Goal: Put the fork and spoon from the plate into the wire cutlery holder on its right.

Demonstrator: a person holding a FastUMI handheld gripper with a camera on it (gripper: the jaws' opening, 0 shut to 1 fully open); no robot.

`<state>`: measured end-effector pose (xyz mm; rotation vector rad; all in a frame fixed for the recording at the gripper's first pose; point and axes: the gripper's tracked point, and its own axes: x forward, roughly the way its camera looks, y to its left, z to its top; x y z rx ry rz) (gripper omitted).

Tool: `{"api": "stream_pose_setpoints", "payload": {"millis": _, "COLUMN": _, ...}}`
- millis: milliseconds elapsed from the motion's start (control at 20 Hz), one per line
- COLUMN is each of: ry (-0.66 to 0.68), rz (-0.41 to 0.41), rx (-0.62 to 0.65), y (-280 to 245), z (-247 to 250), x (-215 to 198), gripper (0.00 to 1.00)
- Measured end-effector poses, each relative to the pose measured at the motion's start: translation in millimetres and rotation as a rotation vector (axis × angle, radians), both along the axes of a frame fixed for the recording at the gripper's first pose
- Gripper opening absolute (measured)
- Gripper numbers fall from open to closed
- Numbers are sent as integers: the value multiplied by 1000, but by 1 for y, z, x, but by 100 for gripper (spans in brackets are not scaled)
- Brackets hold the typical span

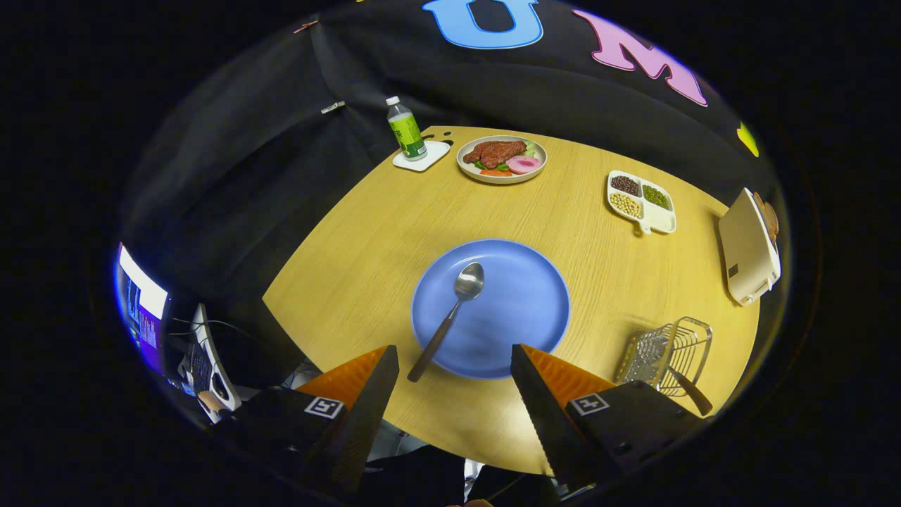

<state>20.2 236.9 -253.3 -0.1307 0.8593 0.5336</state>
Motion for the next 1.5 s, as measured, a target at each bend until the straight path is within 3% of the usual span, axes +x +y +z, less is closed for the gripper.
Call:
{"api": "stream_pose_setpoints", "payload": {"millis": 500, "ry": 164, "rz": -111, "rx": -57, "y": 19, "z": -78, "x": 26, "gripper": 100}}
{"api": "stream_pose_setpoints", "payload": {"millis": 700, "ry": 254, "rz": -135, "rx": -40, "y": 30, "z": -92, "x": 25, "gripper": 95}}
{"api": "stream_pose_setpoints", "payload": {"millis": 950, "ry": 323, "rz": -144, "rx": -31, "y": 39, "z": -102, "x": 24, "gripper": 68}}
{"api": "stream_pose_setpoints", "payload": {"millis": 1100, "ry": 366, "rz": -149, "rx": -52, "y": 40, "z": -109, "x": 19, "gripper": 28}}
{"api": "stream_pose_setpoints", "payload": {"millis": 1200, "ry": 378, "rz": -151, "rx": -50, "y": 41, "z": -111, "x": 20, "gripper": 19}}
{"api": "stream_pose_setpoints", "payload": {"millis": 1500, "ry": 417, "rz": -97, "rx": 53, "y": 45, "z": -101, "x": 16, "gripper": 10}}
